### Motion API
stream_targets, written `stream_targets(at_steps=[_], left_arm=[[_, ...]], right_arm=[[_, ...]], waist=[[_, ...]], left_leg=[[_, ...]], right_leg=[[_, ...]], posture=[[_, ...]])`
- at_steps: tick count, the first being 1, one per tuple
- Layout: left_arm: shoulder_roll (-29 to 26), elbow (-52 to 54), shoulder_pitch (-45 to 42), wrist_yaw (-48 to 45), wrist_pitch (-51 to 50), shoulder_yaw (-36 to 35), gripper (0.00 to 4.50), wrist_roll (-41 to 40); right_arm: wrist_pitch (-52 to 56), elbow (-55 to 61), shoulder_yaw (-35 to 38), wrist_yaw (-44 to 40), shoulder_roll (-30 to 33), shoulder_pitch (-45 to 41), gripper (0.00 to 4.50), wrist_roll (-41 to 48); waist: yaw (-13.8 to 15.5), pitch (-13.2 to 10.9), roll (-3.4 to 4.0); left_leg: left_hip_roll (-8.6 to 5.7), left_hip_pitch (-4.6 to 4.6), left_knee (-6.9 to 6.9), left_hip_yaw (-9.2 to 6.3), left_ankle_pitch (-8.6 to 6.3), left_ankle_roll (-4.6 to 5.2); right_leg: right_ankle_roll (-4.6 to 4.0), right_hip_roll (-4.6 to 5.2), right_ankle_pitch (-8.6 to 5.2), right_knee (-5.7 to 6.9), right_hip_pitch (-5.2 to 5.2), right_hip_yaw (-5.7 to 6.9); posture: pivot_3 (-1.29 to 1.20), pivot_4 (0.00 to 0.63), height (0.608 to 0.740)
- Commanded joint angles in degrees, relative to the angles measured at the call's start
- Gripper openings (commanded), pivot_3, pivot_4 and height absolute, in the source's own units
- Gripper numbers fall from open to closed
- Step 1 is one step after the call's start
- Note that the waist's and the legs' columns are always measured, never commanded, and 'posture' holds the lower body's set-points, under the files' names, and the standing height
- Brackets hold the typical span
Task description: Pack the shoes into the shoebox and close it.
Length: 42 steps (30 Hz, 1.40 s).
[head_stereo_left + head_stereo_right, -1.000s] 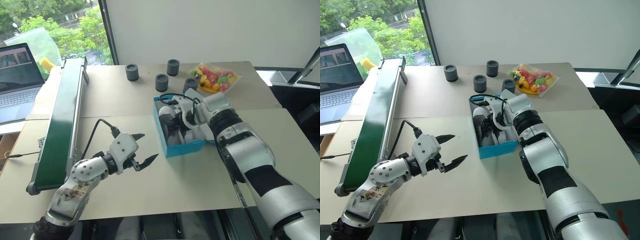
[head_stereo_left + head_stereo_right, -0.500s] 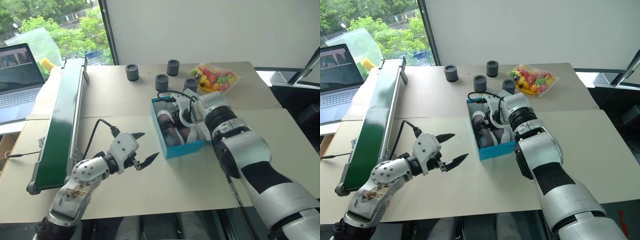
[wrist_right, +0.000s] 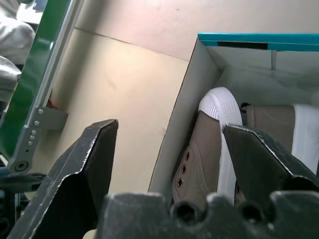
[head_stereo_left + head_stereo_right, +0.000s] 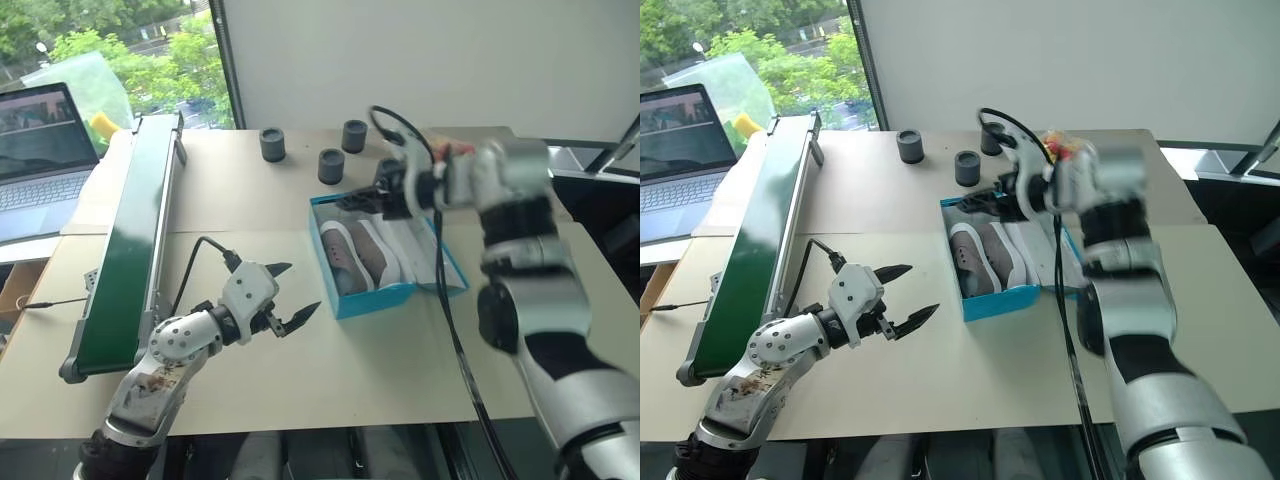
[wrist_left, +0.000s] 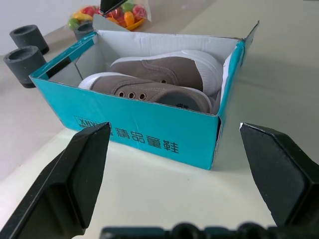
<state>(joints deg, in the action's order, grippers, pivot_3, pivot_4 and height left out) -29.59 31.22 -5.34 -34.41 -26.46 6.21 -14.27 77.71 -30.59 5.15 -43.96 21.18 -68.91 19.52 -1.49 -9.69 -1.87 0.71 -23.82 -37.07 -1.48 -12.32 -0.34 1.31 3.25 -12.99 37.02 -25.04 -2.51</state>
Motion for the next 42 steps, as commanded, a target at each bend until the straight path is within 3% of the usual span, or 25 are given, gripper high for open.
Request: stream_targets(at_steps=[1,3,8,12,15,22,26,30,36,40,42], left_arm=[[0.4,1.6,0.3,0.2,0.1,-0.3,4.40,-0.8],[0.2,1.7,0.4,-0.2,-0.2,-0.7,4.40,-1.3],[0.2,1.0,-1.0,-0.8,-0.5,0.3,4.40,-1.3],[0.6,0.8,-2.2,-1.0,-1.1,0.8,4.40,-1.6],[0.4,0.7,-2.7,-1.2,-1.2,1.0,4.40,-1.6],[-0.8,1.6,-1.5,-2.4,-3.2,0.7,4.40,-3.2],[-1.8,1.7,-1.1,-2.7,-3.8,-1.3,4.40,-4.2],[-2.4,1.9,-1.5,-2.3,-4.4,-2.8,4.40,-4.8],[-2.8,2.1,-1.7,-2.3,-4.4,-3.1,4.40,-4.7],[-2.9,2.3,-2.0,-2.4,-4.6,-3.2,4.40,-4.9],[-2.9,2.3,-2.2,-2.5,-4.6,-3.1,4.40,-4.9]], right_arm=[[8.6,25.8,7.6,-4.6,5.0,11.4,2.35,12.3],[8.5,37.8,7.3,-9.4,11.5,20.1,1.67,17.6],[0.2,52.8,3.1,-18.7,26.9,32.6,0.11,22.2],[-6.9,57.2,0.2,-22.3,34.3,38.4,0.05,21.3],[-14.2,56.2,-9.5,-15.0,35.2,42.1,0.05,11.2],[-12.0,48.4,-12.4,4.8,22.1,42.2,0.05,2.7],[-11.1,44.1,-4.7,14.0,11.4,42.1,0.05,2.7],[-8.3,44.1,1.6,19.6,5.0,42.1,0.05,3.5],[-12.7,44.1,11.4,32.4,-9.2,45.4,0.05,2.7],[-19.4,44.4,7.9,39.0,-13.9,50.2,0.05,-2.6],[-23.0,42.6,3.2,41.3,-12.8,52.0,0.05,-7.7]], waist=[[0.1,0.0,0.01],[0.7,0.0,0.02],[0.6,0.0,0.03],[0.0,0.0,0.03],[-0.1,0.1,-0.09],[-0.2,0.1,-0.07],[0.3,0.0,-0.05],[0.5,0.0,-0.03],[0.4,0.0,-0.02],[0.4,0.1,0.00],[0.3,0.1,0.01]], left_leg=[[-0.01,-0.04,0.01,0.00,0.00,0.00],[0.00,-0.07,-0.03,0.02,0.00,0.00],[-0.11,0.09,-0.22,0.01,-0.02,0.04],[0.00,0.85,-0.27,0.11,-0.02,0.04],[0.10,1.15,-0.29,0.15,-0.02,0.03],[0.09,0.98,-0.47,0.18,-0.01,0.01],[0.07,0.88,-0.52,0.14,-0.01,0.01],[0.04,0.82,-0.61,0.10,-0.02,0.02],[0.07,0.83,-0.62,0.07,-0.02,0.02],[0.07,0.80,-0.60,0.08,-0.03,0.02],[0.06,0.77,-0.61,0.08,-0.03,0.02]], right_leg=[[0.00,0.02,0.00,0.00,-0.04,0.00],[0.00,0.03,0.00,0.07,-0.11,-0.05],[0.08,0.04,-0.06,-0.27,0.17,0.05],[0.33,-0.11,-0.24,-0.30,0.89,-0.06],[0.45,-0.20,-0.41,-0.30,1.12,-0.07],[0.27,-0.27,-0.30,-0.05,0.88,-0.32],[0.06,-0.23,-0.17,-0.05,0.82,-0.28],[0.06,-0.19,-0.14,-0.04,0.82,-0.22],[0.06,-0.22,-0.14,-0.03,0.85,-0.18],[0.06,-0.20,-0.14,-0.02,0.81,-0.19],[0.06,-0.19,-0.14,-0.01,0.78,-0.19]], posture=[[0.00,0.150,0.740],[0.00,0.150,0.740],[0.00,0.150,0.740],[0.00,0.150,0.740],[0.00,0.150,0.740],[0.00,0.150,0.740],[0.00,0.150,0.740],[0.00,0.150,0.740],[0.00,0.150,0.740],[0.00,0.150,0.740],[0.00,0.150,0.740]])
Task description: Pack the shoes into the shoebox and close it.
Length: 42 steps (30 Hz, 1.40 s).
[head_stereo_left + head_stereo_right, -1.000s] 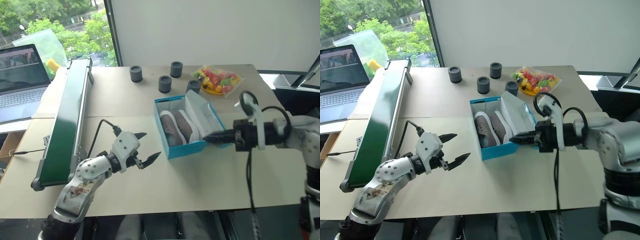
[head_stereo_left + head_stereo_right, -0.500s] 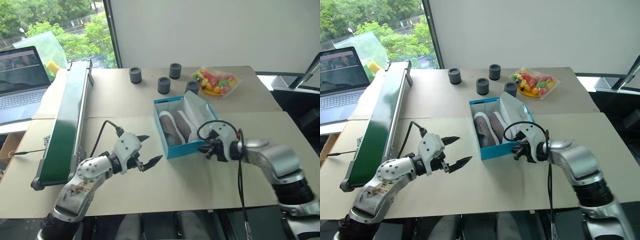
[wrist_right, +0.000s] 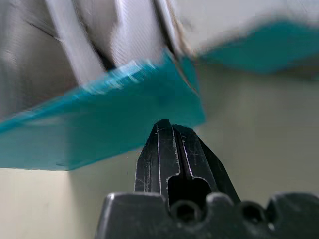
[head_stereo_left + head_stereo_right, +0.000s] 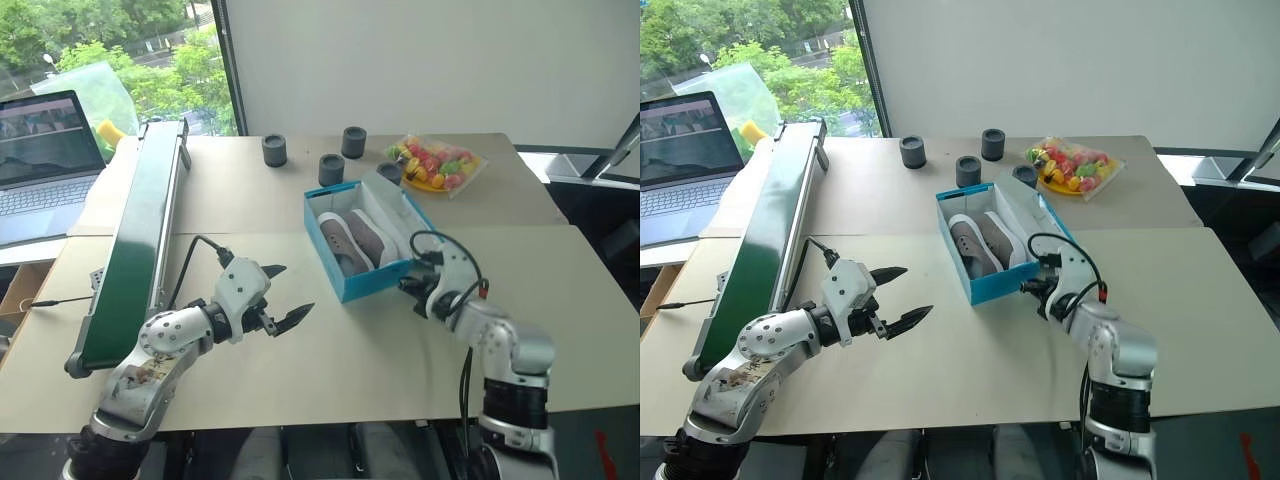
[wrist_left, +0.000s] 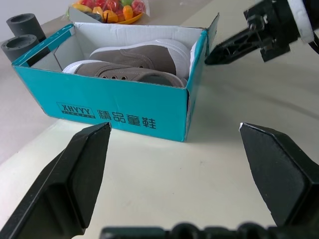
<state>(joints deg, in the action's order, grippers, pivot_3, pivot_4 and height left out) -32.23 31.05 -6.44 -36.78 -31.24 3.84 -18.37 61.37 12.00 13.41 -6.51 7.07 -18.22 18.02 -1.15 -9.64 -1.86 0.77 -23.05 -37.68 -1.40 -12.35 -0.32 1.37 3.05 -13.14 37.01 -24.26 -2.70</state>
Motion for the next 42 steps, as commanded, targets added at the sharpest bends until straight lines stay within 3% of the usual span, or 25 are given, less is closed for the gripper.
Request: stream_targets(at_steps=[1,10,14,17,23,26,32,36,42], left_arm=[[-0.3,2.5,-1.2,-0.1,0.1,-0.8,4.40,-0.9],[-0.2,2.9,-1.3,0.0,-0.1,-0.7,4.40,-0.8],[0.0,3.2,-1.3,0.4,-0.1,-0.4,4.40,-0.6],[0.1,3.3,-1.3,0.6,-0.2,-0.5,4.40,-0.6],[0.0,3.5,-1.4,0.7,-0.4,-0.5,4.40,-0.5],[-0.1,3.4,-1.4,0.7,-0.4,-0.5,4.40,-0.4],[-0.1,3.9,-1.5,1.0,-1.4,-0.4,4.40,-0.5],[-0.1,4.6,-1.6,1.4,-2.3,-0.2,4.40,-0.5],[-0.2,5.7,-1.0,2.0,-3.4,-0.8,4.40,-0.7]], right_arm=[[-8.6,-1.2,-8.0,4.7,3.0,1.8,0.05,-9.2],[-19.3,-19.0,-3.2,5.3,3.8,-8.2,0.05,-9.4],[-23.8,-37.3,9.8,8.1,1.4,-21.4,0.05,-0.5],[-26.6,-46.0,17.4,10.2,1.1,-26.6,0.05,4.9],[-30.7,-49.3,29.8,8.5,-2.0,-31.4,0.05,19.9],[-28.6,-41.2,28.5,0.6,-5.0,-29.5,0.05,26.2],[-24.9,-19.6,17.7,-13.1,-7.0,-22.0,0.05,32.1],[-22.6,-7.3,7.6,-21.0,-1.7,-17.0,0.05,30.9],[-21.0,1.1,-10.2,-32.1,14.1,-14.7,0.05,21.0]], waist=[[-0.1,0.0,0.00],[-1.4,0.0,0.00],[-1.6,0.0,0.00],[-1.5,0.0,0.01],[-1.4,0.0,0.02],[-1.6,0.0,0.06],[-1.5,-0.1,0.23],[-1.3,-0.1,0.24],[-1.5,-0.1,0.23]], left_leg=[[0.00,0.02,0.00,0.01,0.00,0.00],[0.02,0.14,-0.01,0.05,0.00,0.00],[0.04,0.16,0.00,0.06,0.00,0.00],[0.03,0.13,0.00,0.06,0.00,0.00],[0.02,0.07,0.06,0.05,-0.04,0.07],[0.03,0.03,0.06,0.05,-0.04,0.08],[0.04,0.01,0.11,0.02,-0.05,0.08],[0.04,-0.01,0.11,0.00,-0.05,0.08],[0.02,0.11,0.11,0.03,-0.05,0.08]], right_leg=[[0.00,0.00,0.00,0.00,0.01,0.00],[0.10,-0.04,-0.06,-0.01,0.10,-0.06],[-0.02,-0.06,0.01,-0.01,0.11,-0.08],[-0.03,-0.05,0.03,-0.01,0.09,-0.10],[-0.02,-0.03,0.03,-0.09,0.08,-0.08],[-0.02,-0.02,0.04,-0.09,0.04,-0.08],[-0.01,-0.02,0.03,-0.05,-0.02,-0.07],[0.00,0.01,0.02,-0.07,-0.02,-0.03],[0.06,0.00,-0.02,-0.08,0.04,-0.03]], posture=[[0.00,0.150,0.740],[0.00,0.150,0.740],[0.00,0.150,0.740],[0.00,0.150,0.740],[0.00,0.150,0.740],[0.00,0.150,0.740],[0.00,0.150,0.740],[0.00,0.150,0.740],[0.00,0.150,0.740]])
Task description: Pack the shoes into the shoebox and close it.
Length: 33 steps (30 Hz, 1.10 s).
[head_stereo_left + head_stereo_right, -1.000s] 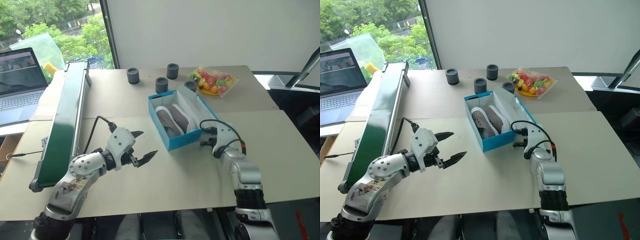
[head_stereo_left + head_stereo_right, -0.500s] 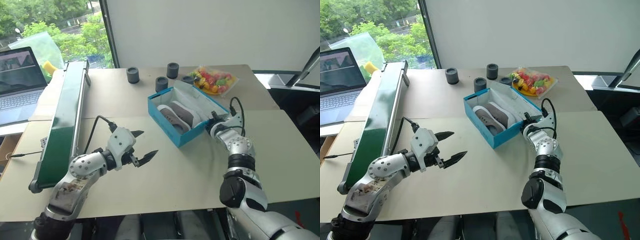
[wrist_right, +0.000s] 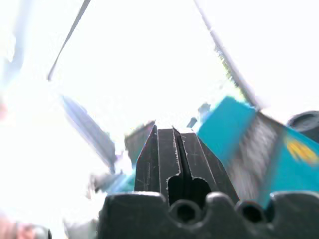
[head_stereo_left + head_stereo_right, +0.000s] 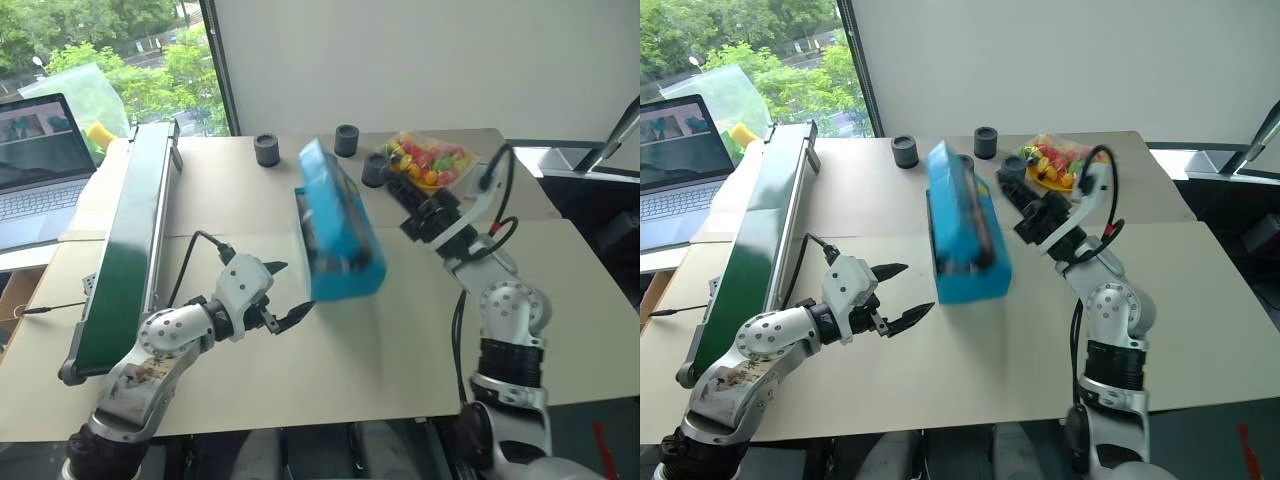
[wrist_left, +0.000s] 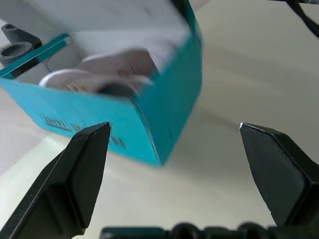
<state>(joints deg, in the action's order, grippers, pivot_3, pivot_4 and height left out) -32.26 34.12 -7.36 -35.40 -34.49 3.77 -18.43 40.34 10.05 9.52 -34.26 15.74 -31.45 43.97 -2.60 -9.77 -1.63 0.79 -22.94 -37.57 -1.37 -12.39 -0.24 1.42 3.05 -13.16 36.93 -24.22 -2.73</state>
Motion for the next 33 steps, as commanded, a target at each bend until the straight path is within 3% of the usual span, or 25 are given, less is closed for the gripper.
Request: stream_targets(at_steps=[1,6,10,18,23,28,33], left_arm=[[-0.2,2.8,0.0,0.7,-0.3,-0.7,4.40,-0.6],[0.3,3.1,0.0,1.4,-0.7,-0.6,4.40,-0.6],[0.3,3.3,0.5,1.8,-1.0,-1.0,4.40,-0.7],[-0.2,7.0,4.3,4.8,-4.9,-10.0,4.40,-4.1],[-0.1,9.6,6.2,7.1,-7.3,-14.0,4.40,-5.6],[0.9,11.1,7.6,8.8,-7.6,-13.6,4.40,-5.6],[0.9,11.8,8.4,9.5,-7.2,-12.1,4.40,-5.2]], right_arm=[[-0.4,2.9,-7.5,-4.9,6.7,-1.8,0.05,-6.1],[-1.2,-2.3,-9.8,-1.9,5.9,-8.0,0.05,-10.2],[-3.5,-7.2,-13.2,0.3,1.7,-14.0,0.05,-14.9],[-12.5,-26.0,-17.6,-2.4,-6.5,-22.1,0.05,-22.3],[-18.6,-40.7,-22.0,-3.9,-7.0,-22.1,0.05,-30.5],[-16.8,-45.6,-18.1,-6.6,-9.2,-21.0,0.05,-27.9],[-16.5,-49.0,-18.8,-7.5,-10.5,-20.6,0.05,-30.5]], waist=[[0.0,0.0,0.00],[0.0,0.0,-0.01],[0.1,0.0,-0.01],[0.4,0.0,-0.01],[0.5,0.0,-0.02],[0.0,0.0,-0.03],[0.0,0.0,-0.03]], left_leg=[[0.01,0.01,0.00,0.03,0.00,0.00],[0.01,0.00,-0.01,0.02,0.00,0.00],[0.00,-0.03,0.00,0.02,0.00,0.00],[0.02,-0.07,0.01,-0.04,0.00,0.00],[-0.03,-0.06,0.00,-0.07,-0.01,0.00],[-0.02,-0.11,0.04,-0.08,-0.01,-0.01],[-0.02,0.09,0.17,-0.06,-0.02,-0.03]], right_leg=[[0.07,-0.01,-0.04,0.01,-0.01,-0.03],[0.08,-0.02,-0.05,-0.01,-0.01,-0.03],[-0.05,-0.02,0.03,-0.01,-0.05,-0.05],[-0.07,0.03,0.04,0.01,-0.07,0.01],[-0.05,0.15,0.05,-0.01,-0.02,0.10],[-0.08,0.14,0.07,0.04,-0.09,0.10],[-0.09,0.12,0.07,0.04,0.00,0.08]], posture=[[0.00,0.150,0.740],[0.00,0.150,0.740],[0.00,0.150,0.740],[0.00,0.150,0.740],[0.00,0.150,0.740],[0.00,0.150,0.740],[0.00,0.150,0.740]])
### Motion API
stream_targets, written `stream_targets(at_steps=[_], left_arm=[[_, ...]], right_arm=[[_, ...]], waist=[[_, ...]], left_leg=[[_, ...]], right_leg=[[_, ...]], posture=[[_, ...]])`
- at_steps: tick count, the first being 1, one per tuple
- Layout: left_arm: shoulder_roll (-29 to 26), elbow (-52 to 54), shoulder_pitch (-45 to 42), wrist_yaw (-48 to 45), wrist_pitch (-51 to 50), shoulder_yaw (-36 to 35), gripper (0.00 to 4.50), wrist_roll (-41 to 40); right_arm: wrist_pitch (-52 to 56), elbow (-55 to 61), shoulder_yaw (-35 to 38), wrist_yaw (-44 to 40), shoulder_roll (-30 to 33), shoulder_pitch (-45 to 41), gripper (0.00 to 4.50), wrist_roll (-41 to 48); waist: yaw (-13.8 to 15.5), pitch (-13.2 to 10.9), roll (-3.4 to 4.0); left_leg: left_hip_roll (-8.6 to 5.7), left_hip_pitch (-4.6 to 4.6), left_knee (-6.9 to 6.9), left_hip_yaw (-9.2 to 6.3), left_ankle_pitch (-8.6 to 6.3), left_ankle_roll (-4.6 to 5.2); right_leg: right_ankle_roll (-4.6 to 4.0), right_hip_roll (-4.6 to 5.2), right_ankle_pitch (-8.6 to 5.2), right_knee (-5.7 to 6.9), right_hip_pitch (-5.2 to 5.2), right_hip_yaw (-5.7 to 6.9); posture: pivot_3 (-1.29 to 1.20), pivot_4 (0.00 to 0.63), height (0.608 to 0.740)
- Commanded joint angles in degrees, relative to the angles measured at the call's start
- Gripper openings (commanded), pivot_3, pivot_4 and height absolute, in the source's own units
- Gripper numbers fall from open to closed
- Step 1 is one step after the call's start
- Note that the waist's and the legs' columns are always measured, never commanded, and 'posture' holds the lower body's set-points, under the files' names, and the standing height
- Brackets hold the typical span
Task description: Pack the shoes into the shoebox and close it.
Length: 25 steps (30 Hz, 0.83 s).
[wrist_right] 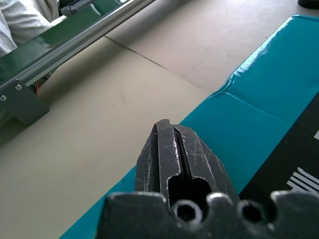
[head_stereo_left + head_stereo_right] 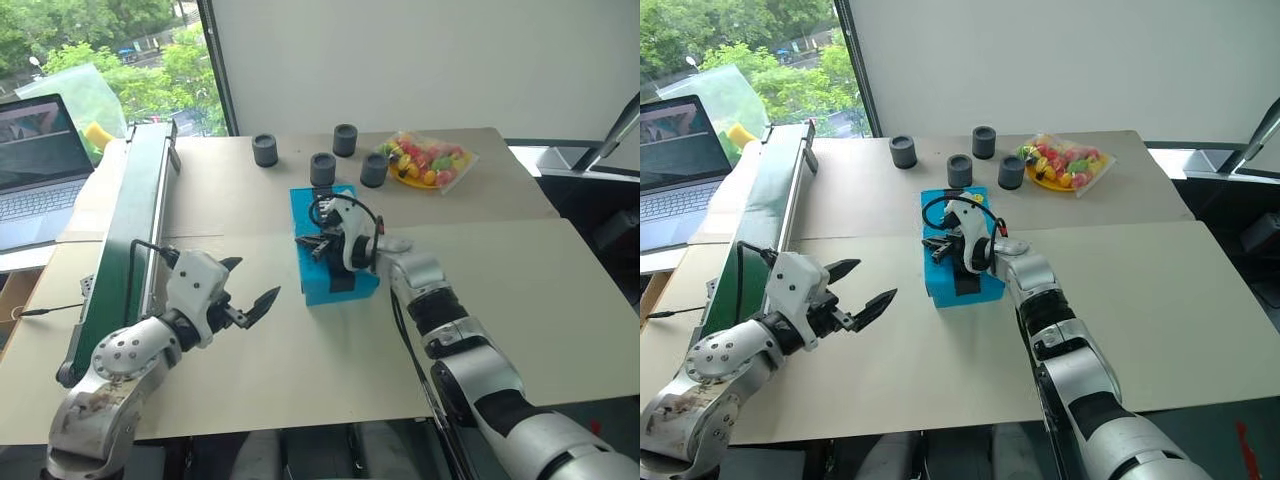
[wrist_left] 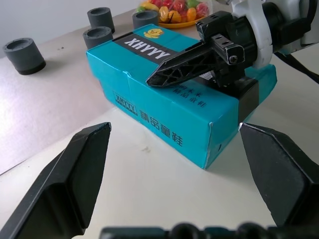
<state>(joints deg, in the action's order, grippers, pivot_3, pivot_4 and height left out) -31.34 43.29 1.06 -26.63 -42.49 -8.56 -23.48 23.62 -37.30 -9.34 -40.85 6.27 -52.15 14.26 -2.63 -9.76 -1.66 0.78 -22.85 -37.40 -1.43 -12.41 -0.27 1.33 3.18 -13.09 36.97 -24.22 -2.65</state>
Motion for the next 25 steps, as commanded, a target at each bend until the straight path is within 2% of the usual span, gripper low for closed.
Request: stream_targets(at_steps=[1,5,13,20,23,25], left_arm=[[0.0,2.7,-0.1,0.9,0.7,0.2,4.40,-0.3],[-0.1,2.6,-0.5,1.4,0.7,0.2,4.40,-0.3],[0.1,2.1,-1.1,2.0,1.3,1.1,4.40,0.0],[4.8,0.6,-2.6,7.2,0.7,-4.6,4.40,-1.3],[9.1,0.5,-2.1,10.1,1.2,-7.8,4.40,-3.5],[10.7,0.5,-1.8,11.2,1.4,-9.1,4.40,-4.2]], right_arm=[[0.0,-2.2,-0.8,-0.9,-1.3,0.4,0.05,-1.8],[-3.0,-3.0,-2.4,-0.3,-2.3,1.7,0.05,-4.9],[-5.2,-1.6,-0.8,0.6,-3.8,3.3,0.05,-5.8],[9.5,16.5,15.9,4.8,1.9,1.5,0.05,8.8],[17.0,23.6,27.4,7.1,7.6,0.1,0.05,19.3],[19.7,25.9,31.1,8.6,9.8,-0.4,0.05,23.0]], waist=[[0.0,0.0,-0.01],[-0.2,0.1,-0.05],[-0.7,0.1,-0.10],[0.2,0.1,-0.09],[0.6,0.1,-0.08],[0.7,0.1,-0.08]], left_leg=[[0.00,0.02,0.00,0.00,0.00,0.00],[-0.01,0.13,0.03,0.04,0.00,0.00],[0.02,0.42,0.17,0.10,0.00,-0.01],[0.01,0.02,0.16,0.01,0.01,-0.02],[0.01,-0.10,0.18,-0.03,0.01,-0.02],[-0.01,-0.23,0.18,-0.07,0.00,-0.01]], right_leg=[[0.00,-0.01,0.00,0.00,0.02,0.00],[0.00,-0.02,0.00,-0.01,0.09,-0.03],[-0.04,-0.08,-0.01,0.00,0.24,-0.13],[-0.04,0.00,-0.01,0.00,-0.08,-0.09],[-0.03,0.03,-0.01,-0.16,-0.09,0.00],[-0.01,0.12,-0.01,-0.22,-0.11,0.08]], posture=[[0.00,0.150,0.740],[0.00,0.150,0.740],[0.00,0.150,0.740],[0.00,0.150,0.740],[0.00,0.150,0.740],[0.00,0.150,0.740]])
